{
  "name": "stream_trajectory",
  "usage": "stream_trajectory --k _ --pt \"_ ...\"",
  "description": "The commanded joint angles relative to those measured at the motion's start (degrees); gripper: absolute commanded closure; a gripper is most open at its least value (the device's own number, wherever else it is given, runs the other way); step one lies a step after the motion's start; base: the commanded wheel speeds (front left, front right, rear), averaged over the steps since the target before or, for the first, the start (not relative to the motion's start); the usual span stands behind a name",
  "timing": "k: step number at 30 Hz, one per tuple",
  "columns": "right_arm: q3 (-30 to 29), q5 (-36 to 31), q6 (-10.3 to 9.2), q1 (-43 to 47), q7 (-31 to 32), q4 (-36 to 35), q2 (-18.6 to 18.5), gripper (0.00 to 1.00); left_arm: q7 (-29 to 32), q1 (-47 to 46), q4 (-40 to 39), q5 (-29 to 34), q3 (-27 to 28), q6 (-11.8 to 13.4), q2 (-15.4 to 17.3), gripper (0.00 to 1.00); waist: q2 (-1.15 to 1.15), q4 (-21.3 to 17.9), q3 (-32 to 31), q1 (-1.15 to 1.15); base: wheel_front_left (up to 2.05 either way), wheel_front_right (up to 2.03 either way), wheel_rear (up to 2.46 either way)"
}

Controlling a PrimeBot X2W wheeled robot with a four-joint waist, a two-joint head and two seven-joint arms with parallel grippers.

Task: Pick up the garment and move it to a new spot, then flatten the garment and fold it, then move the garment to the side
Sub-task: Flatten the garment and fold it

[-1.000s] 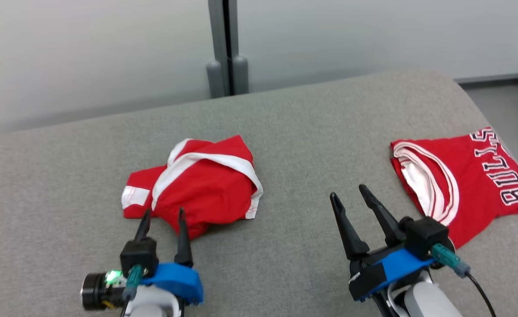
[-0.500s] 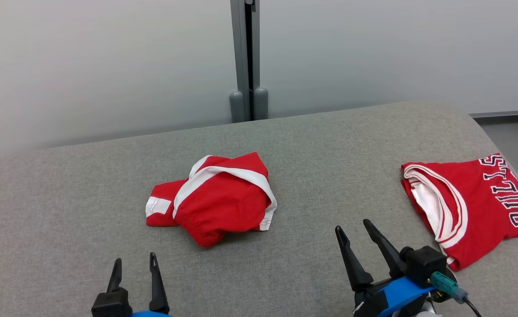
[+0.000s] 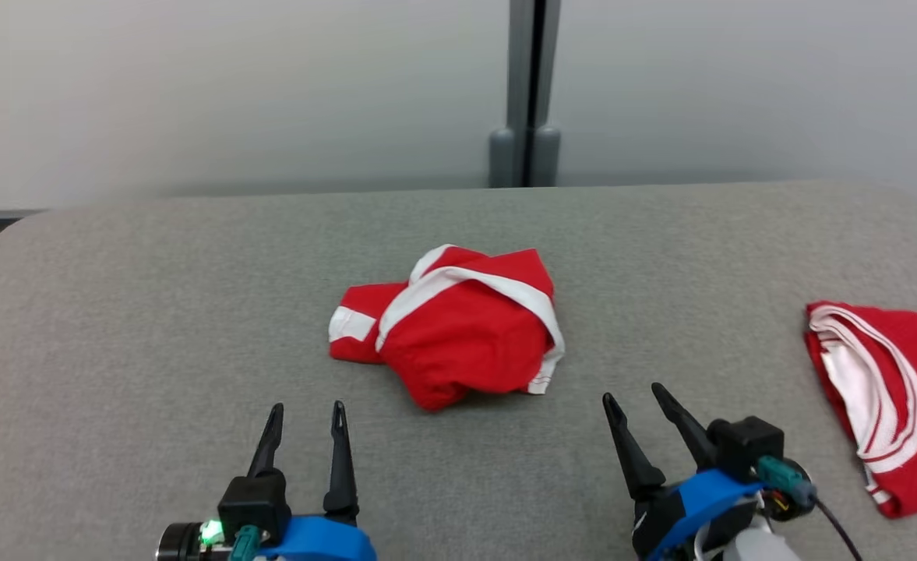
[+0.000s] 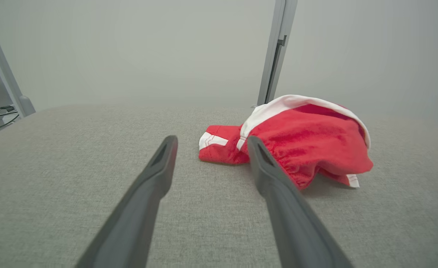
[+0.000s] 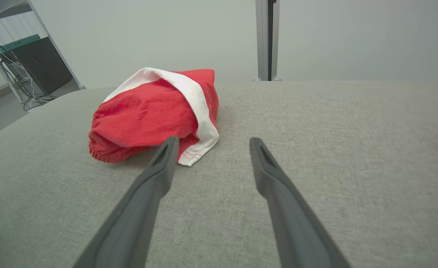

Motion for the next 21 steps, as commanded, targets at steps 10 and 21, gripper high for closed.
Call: stream_trajectory --k 10,21 --pt "-6.0 -2.5 0.01 -10.1 -0.2 13.1 -0.2 0.00 -0.1 -4.1 -2.3 -0.9 -5.4 1.0 0.0 0.00 0.00 13.7 8.6 -0.01 0.00 0.00 0.00" --pt "-7.9 -5.7 0.01 -13.2 0.1 19.5 -0.5 1.00 -0.1 -6.2 -3.7 -1.4 -7.0 2.3 0.0 0.00 0.00 15.0 11.8 -0.01 0.00 0.00 0.00"
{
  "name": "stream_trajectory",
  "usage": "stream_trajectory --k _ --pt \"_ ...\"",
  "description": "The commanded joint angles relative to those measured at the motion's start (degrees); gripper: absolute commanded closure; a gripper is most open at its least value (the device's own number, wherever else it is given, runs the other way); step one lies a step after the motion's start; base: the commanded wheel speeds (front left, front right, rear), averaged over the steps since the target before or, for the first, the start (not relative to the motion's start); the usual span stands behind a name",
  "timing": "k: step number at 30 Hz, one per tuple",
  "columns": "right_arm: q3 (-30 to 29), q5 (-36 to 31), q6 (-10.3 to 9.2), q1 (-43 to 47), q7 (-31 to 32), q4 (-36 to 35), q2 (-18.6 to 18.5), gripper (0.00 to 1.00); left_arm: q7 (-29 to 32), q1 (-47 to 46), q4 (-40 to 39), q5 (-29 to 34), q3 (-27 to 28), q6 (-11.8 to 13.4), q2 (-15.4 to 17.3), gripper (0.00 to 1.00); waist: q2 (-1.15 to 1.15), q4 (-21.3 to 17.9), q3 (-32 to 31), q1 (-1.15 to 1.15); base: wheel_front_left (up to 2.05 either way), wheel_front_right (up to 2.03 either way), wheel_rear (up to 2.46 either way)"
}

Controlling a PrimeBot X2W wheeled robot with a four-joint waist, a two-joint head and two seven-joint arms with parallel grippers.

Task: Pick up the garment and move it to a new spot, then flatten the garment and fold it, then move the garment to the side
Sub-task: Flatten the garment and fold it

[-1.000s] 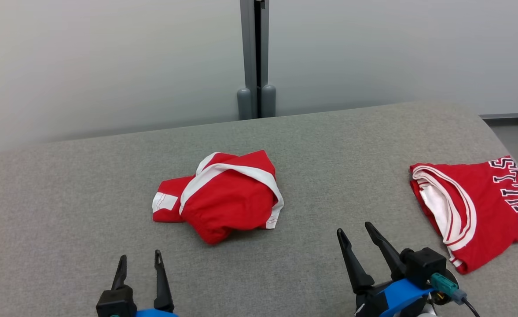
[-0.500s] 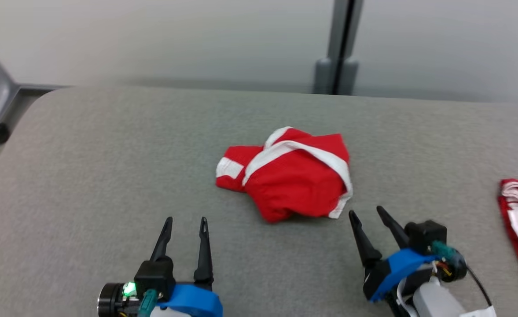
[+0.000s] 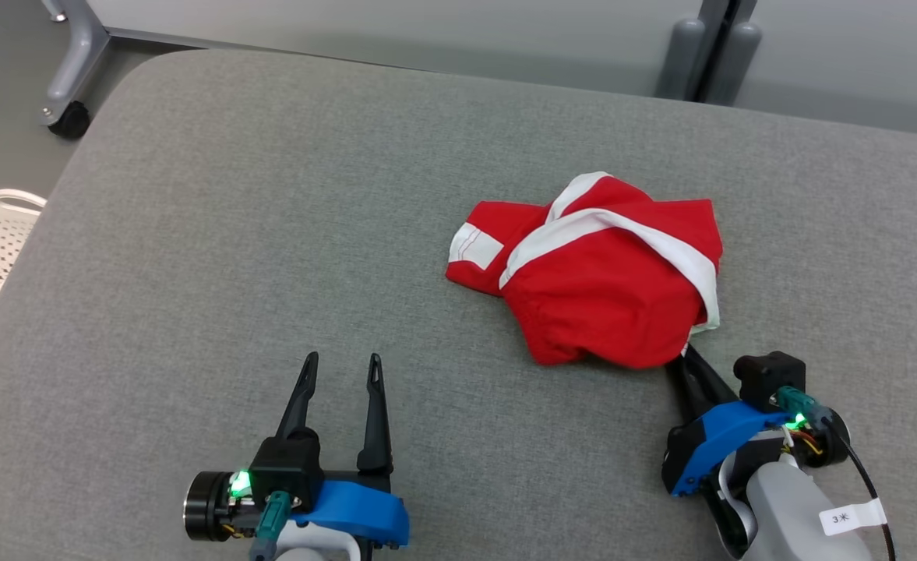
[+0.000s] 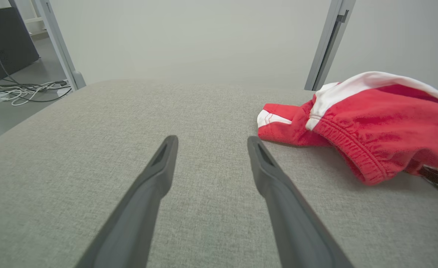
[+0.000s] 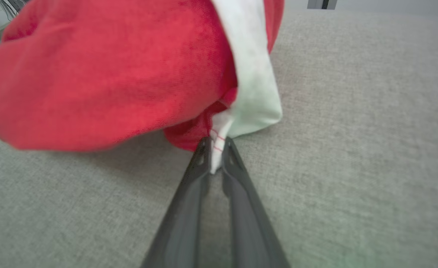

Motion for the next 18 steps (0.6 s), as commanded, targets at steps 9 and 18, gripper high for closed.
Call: stream_trajectory --k 9,18 --pt "-1.0 -3.4 0.01 3.2 0.1 -12.5 -7.9 1.00 -0.1 -0.2 1.0 -1.2 -0.7 -0.5 0.0 0.00 -0.01 -6.2 -4.0 -0.01 0.00 0.00 0.00" --pt "1.3 -6.1 0.01 10.4 0.2 -21.1 -12.7 1.00 -0.1 2.1 2.5 -1.5 0.8 -1.4 0.0 0.00 -0.01 -12.8 -8.5 -0.01 0.00 0.00 0.00"
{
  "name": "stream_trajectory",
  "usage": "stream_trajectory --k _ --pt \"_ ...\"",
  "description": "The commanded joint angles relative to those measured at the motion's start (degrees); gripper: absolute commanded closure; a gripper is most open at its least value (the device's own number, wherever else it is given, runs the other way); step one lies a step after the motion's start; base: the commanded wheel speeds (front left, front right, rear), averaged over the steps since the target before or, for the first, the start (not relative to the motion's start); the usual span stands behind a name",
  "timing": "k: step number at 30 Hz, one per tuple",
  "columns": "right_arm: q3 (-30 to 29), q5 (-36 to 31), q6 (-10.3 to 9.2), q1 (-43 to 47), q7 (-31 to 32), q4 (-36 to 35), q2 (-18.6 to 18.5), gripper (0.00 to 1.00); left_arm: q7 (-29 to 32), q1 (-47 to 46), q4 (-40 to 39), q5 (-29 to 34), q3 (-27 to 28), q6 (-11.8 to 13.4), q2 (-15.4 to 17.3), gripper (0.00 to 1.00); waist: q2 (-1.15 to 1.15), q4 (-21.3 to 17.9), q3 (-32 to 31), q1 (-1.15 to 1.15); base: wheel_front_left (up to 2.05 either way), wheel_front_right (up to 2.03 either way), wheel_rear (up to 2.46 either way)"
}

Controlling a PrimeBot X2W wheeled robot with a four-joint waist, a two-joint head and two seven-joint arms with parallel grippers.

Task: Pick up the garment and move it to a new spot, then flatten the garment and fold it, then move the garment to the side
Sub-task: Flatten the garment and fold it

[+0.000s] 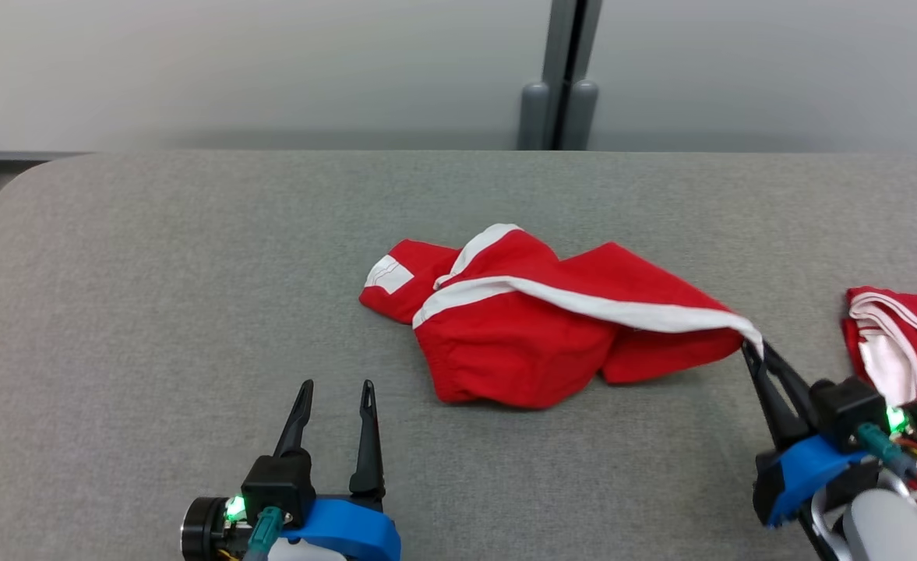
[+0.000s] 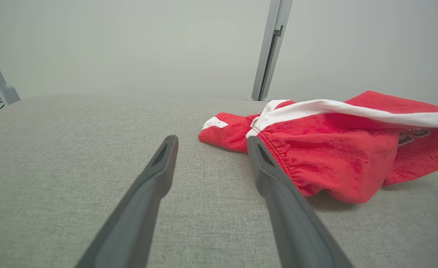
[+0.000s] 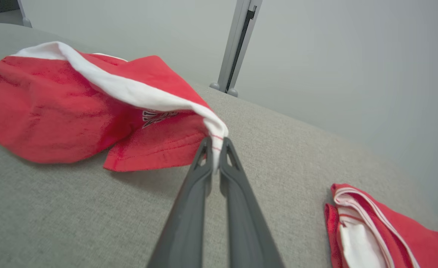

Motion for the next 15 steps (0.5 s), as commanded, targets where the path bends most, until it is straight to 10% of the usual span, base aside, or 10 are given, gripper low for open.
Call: stream_trajectory --k 1,7,9,10,15 --pt "0.3 -0.3 0.01 1.4 0.0 -0.2 -0.3 1.00 -0.1 0.5 0.2 0.1 0.1 -0.2 0.0 0.00 0.00 -2.1 -1.9 0.01 0.00 0.00 0.00" --pt "3.4 -2.3 0.01 7.7 0.0 1.3 -0.2 1.00 -0.1 0.2 1.3 -1.7 0.3 -1.0 0.0 0.00 0.00 -5.0 -1.9 0.01 0.00 0.00 0.00" --pt "3.7 -2.2 0.00 8.5 0.0 1.6 0.4 0.21 -0.1 -0.4 2.3 -3.8 0.1 -1.5 0.0 0.00 0.00 -5.8 -1.7 0.01 0.00 0.00 0.00" --pt "3.6 -1.9 0.01 8.5 0.0 1.5 0.6 0.00 -0.1 -1.0 2.9 -4.6 -0.1 -2.0 0.0 0.00 0.00 -6.1 -1.5 0.01 0.00 0.00 0.00" --pt "3.2 -2.3 0.01 7.3 0.0 -0.3 1.8 0.00 -0.1 -5.6 6.6 -9.8 -1.7 -4.9 0.0 0.00 0.00 -7.8 0.3 0.01 0.00 0.00 0.00"
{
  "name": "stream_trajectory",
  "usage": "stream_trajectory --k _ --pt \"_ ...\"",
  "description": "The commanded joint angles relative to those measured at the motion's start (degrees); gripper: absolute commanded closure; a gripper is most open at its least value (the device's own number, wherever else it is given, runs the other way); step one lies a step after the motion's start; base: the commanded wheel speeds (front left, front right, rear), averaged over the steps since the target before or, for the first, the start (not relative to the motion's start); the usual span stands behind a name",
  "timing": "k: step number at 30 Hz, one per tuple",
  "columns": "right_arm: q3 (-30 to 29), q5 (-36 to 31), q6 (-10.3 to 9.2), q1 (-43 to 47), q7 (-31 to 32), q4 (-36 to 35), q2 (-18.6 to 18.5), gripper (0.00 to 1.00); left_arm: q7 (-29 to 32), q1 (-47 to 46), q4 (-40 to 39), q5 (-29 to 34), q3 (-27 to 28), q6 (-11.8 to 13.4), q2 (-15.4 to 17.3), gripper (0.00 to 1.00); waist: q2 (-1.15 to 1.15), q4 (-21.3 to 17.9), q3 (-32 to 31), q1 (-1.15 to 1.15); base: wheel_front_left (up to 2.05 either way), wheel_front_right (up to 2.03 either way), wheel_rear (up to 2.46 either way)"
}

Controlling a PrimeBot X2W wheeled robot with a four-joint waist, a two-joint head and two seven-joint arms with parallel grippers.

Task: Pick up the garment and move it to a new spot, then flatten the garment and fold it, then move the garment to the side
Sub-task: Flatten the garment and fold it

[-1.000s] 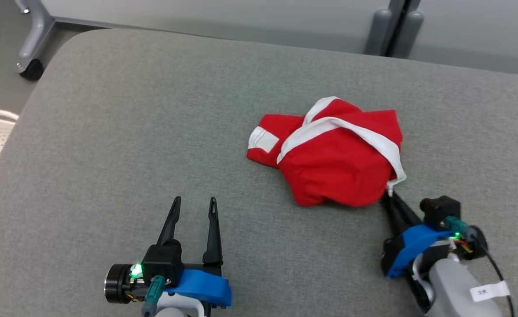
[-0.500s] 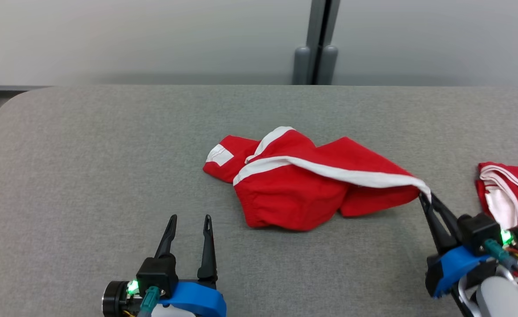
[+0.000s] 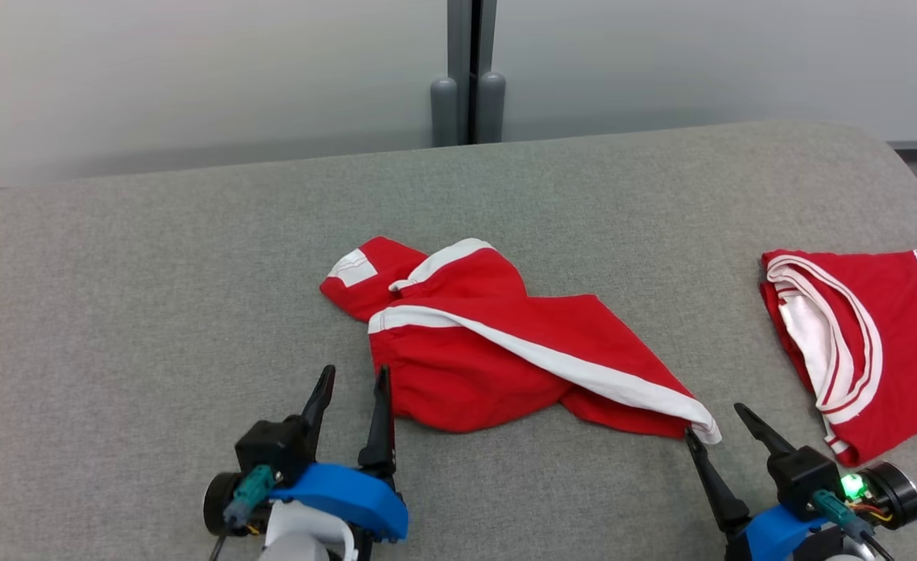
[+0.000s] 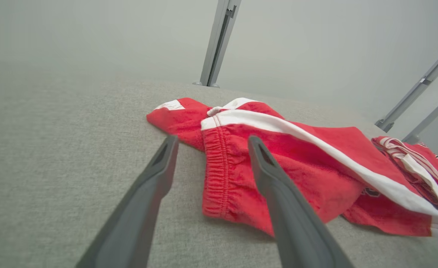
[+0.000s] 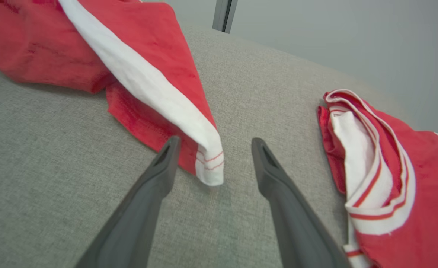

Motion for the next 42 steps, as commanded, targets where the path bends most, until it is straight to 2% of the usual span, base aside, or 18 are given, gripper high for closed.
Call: stream_trajectory --k 1,7,11,16,17,19,29,31,37,38,39,40,42 --pt "-0.1 0.0 0.01 -1.0 0.0 -0.5 0.3 0.00 -0.1 -1.3 0.5 -1.6 -0.2 -0.4 0.1 0.00 0.00 -0.1 0.3 0.00 0.00 0.00 0.00" --pt "0.7 0.2 0.01 -2.4 0.0 -2.5 1.3 0.00 -0.1 -7.8 6.9 -9.6 -2.1 -3.1 0.0 0.00 0.00 -1.2 1.9 0.00 0.00 0.00 0.00" --pt "1.2 0.9 0.01 -3.3 0.0 -3.6 1.7 0.00 -0.1 -11.1 11.5 -15.5 -3.8 -6.8 0.0 0.00 0.00 -1.9 2.7 0.00 0.00 0.00 0.00" --pt "1.1 1.8 0.01 -3.7 0.0 -4.5 1.8 0.00 -0.1 -13.4 15.7 -19.1 -6.3 -9.6 0.0 0.00 0.00 -2.4 3.2 0.00 0.00 0.00 0.00" --pt "1.0 1.9 0.01 -3.8 0.0 -4.6 1.8 0.00 -0.1 -13.7 16.6 -19.6 -7.0 -10.0 0.0 0.37 0.00 -2.4 3.3 0.00 0.00 0.00 0.00" --pt "0.7 2.3 0.01 -4.0 0.0 -4.7 1.9 0.00 -0.1 -14.3 17.7 -20.3 -8.0 -10.4 0.1 1.00 0.00 -2.4 3.3 0.00 0.00 0.00 0.00" --pt "-2.4 2.8 0.01 -2.2 0.0 -3.6 3.5 0.00 -0.1 -8.7 15.7 -17.1 -4.6 -10.8 0.0 1.00 0.00 2.1 0.9 0.00 0.00 0.00 0.00" --pt "-2.6 3.0 0.01 -1.8 0.0 -3.3 4.8 0.00 -0.1 -4.8 16.3 -14.4 -2.7 -9.6 0.0 1.00 0.00 3.8 -0.4 0.00 0.00 0.00 0.00" --pt "-2.4 3.7 0.01 -1.2 0.0 -3.5 6.6 0.00 -0.1 -0.1 15.7 -9.7 2.3 -7.0 0.0 1.00 0.00 4.7 -2.1 0.00 0.00 0.00 0.00" --pt "-2.4 3.8 0.01 -1.0 0.0 -3.7 6.9 0.00 -0.1 0.4 15.0 -8.2 3.3 -6.4 0.0 0.60 0.00 4.7 -2.5 0.00 0.00 0.00 0.00" --pt "-2.4 4.0 0.01 -0.8 0.0 -3.8 7.1 0.00 -0.1 1.3 14.3 -6.9 4.2 -5.9 0.0 0.11 0.00 4.6 -2.8 0.00 0.00 0.00 0.00" --pt "-2.5 4.0 0.01 -0.6 0.0 -4.1 7.4 0.00 -0.1 2.1 13.1 -5.4 5.7 -5.2 0.0 0.00 0.00 4.6 -3.2 0.00 0.00 0.00 0.00" --pt "-2.9 4.4 0.01 -0.2 0.0 -4.9 7.8 0.00 -0.1 3.9 10.5 -1.6 8.0 -3.5 0.1 0.00 0.00 4.5 -3.9 0.00 0.00 0.00 0.00"
